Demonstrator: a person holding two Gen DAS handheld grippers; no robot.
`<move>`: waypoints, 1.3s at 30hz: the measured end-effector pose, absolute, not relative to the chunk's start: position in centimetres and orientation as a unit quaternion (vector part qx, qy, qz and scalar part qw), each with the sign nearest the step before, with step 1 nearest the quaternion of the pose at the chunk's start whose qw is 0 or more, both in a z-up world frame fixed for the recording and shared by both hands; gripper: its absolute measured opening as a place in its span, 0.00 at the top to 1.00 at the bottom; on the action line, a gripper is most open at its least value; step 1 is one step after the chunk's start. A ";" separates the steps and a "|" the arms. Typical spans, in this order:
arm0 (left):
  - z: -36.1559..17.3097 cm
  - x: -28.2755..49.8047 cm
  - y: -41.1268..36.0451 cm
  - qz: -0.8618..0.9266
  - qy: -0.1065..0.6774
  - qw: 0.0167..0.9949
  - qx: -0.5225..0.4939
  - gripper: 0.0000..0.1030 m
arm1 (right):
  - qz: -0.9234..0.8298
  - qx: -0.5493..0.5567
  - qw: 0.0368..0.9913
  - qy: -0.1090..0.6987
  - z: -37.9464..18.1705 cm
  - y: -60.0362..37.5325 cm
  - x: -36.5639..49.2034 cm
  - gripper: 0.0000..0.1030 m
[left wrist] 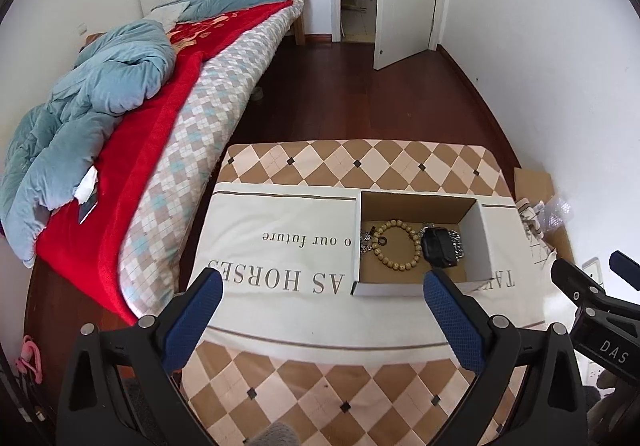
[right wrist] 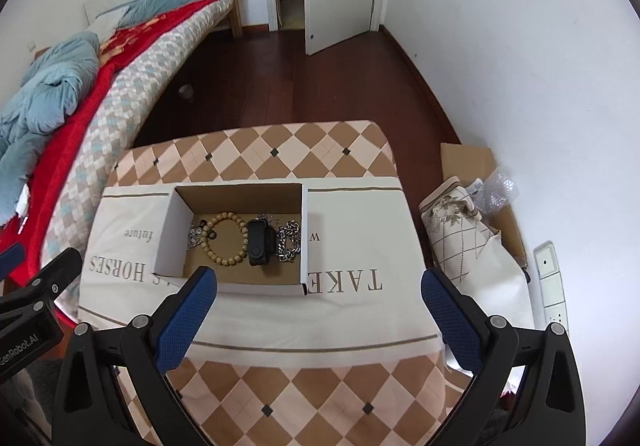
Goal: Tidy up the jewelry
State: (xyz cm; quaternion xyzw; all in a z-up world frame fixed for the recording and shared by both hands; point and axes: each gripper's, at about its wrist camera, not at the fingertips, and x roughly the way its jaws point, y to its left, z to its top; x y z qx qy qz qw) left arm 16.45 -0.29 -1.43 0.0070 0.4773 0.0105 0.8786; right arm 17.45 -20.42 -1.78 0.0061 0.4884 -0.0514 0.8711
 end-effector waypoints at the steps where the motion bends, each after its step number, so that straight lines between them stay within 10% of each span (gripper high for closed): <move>1: -0.8 15.8 -0.3 0.011 0.474 0.880 0.004 0.01 | -0.051 0.007 0.873 0.485 -1.2 -20.4 16.9 0.00; 39: 12.2 2.9 -0.5 -0.022 0.424 0.905 -0.013 0.01 | -0.042 -0.003 0.916 0.400 14.3 -20.0 0.9 0.00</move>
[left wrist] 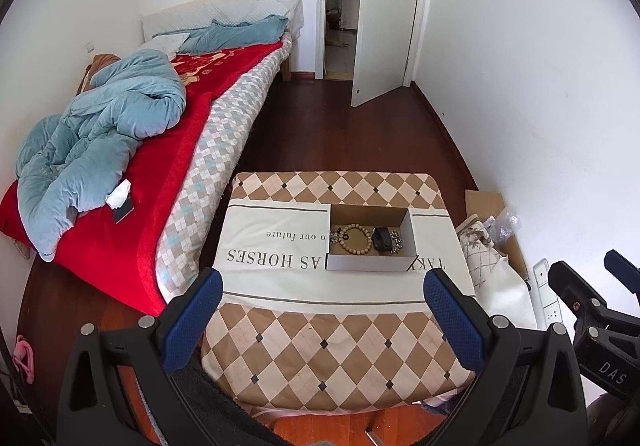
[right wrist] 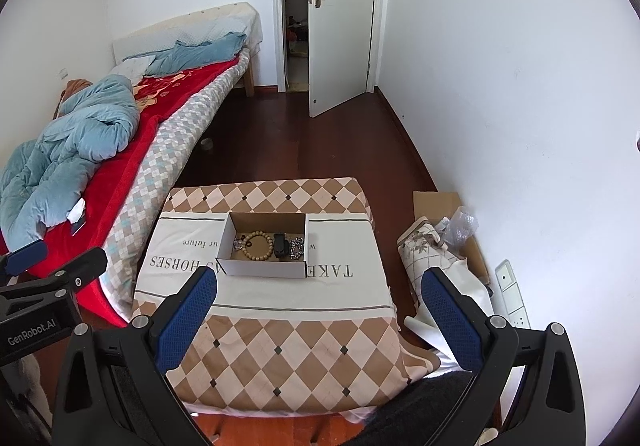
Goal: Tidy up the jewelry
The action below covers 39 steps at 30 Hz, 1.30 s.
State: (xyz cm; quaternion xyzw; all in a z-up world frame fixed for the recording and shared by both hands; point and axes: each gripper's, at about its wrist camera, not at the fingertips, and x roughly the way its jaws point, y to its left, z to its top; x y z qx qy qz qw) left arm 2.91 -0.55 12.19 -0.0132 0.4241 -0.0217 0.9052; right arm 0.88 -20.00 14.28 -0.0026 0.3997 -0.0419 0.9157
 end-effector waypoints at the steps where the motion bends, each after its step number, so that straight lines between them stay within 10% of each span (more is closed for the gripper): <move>1: 12.2 3.1 -0.6 -0.020 0.423 0.906 -0.013 0.01 | -0.043 -0.004 0.916 0.398 14.4 -20.0 1.0 0.00; 39: 6.6 12.9 -1.5 0.007 0.466 0.885 -0.002 0.01 | -0.071 -0.031 0.890 0.450 7.2 -20.8 13.3 0.00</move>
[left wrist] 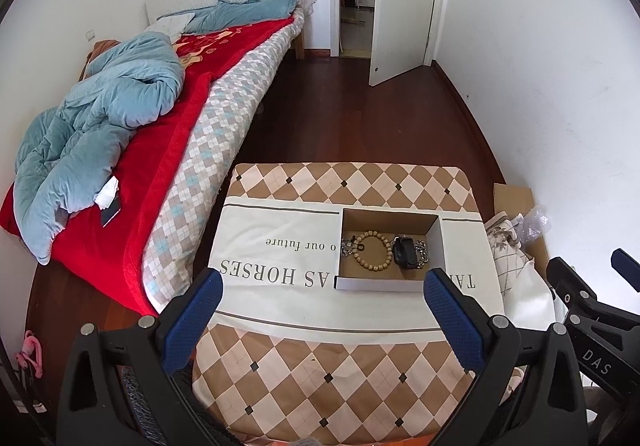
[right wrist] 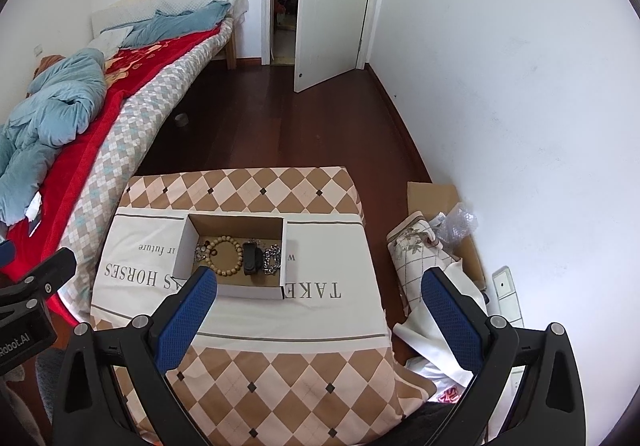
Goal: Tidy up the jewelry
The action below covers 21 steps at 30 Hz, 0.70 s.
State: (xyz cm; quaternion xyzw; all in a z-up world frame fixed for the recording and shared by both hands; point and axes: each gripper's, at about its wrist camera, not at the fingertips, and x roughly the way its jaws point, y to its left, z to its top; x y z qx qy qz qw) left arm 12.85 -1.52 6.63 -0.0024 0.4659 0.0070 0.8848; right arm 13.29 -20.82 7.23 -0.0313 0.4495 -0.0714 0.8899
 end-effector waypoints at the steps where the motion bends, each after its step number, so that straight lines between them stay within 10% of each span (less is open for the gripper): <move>1: 6.6 12.9 -1.5 0.008 0.466 0.885 -0.002 0.01 | -0.071 -0.031 0.890 0.450 7.2 -20.8 13.3 0.00; 21: 6.4 12.7 -1.6 0.004 0.466 0.885 0.001 0.01 | -0.060 -0.037 0.891 0.449 7.4 -20.2 13.1 0.00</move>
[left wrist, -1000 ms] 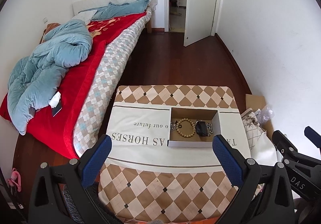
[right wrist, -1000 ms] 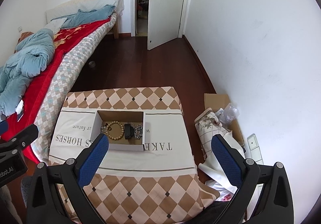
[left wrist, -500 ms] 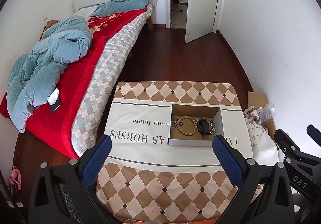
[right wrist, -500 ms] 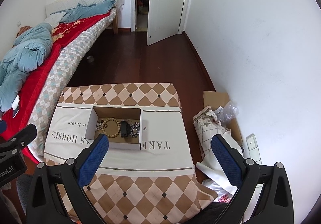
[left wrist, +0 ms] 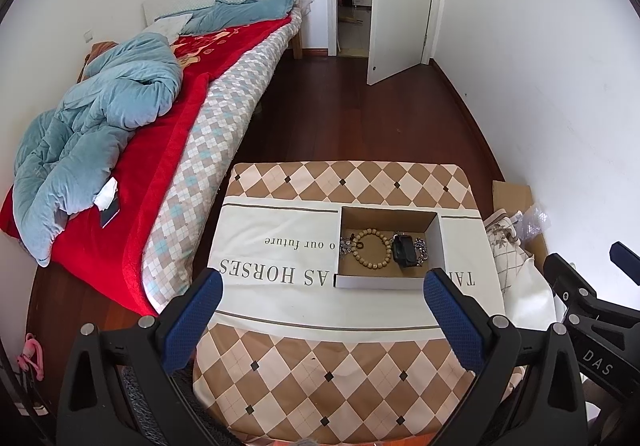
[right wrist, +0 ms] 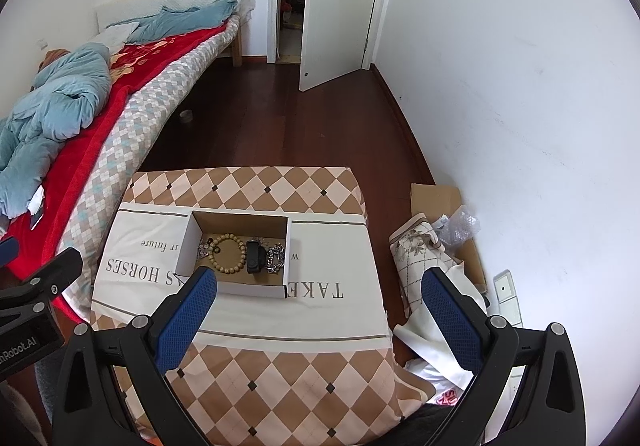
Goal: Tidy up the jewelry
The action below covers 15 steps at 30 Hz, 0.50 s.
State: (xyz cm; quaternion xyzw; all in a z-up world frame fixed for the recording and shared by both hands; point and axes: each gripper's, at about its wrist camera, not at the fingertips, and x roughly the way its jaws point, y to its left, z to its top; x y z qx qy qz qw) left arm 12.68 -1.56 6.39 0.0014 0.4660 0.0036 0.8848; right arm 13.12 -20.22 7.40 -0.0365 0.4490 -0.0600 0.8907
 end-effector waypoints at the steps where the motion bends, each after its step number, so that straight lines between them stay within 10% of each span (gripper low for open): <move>1: 6.4 12.6 -1.6 0.004 0.466 0.885 0.002 0.01 | -0.060 -0.036 0.891 0.449 7.4 -20.2 13.1 0.00; 15: 6.5 12.4 -1.8 0.001 0.465 0.885 0.004 0.01 | -0.058 -0.035 0.891 0.449 7.5 -20.1 13.1 0.00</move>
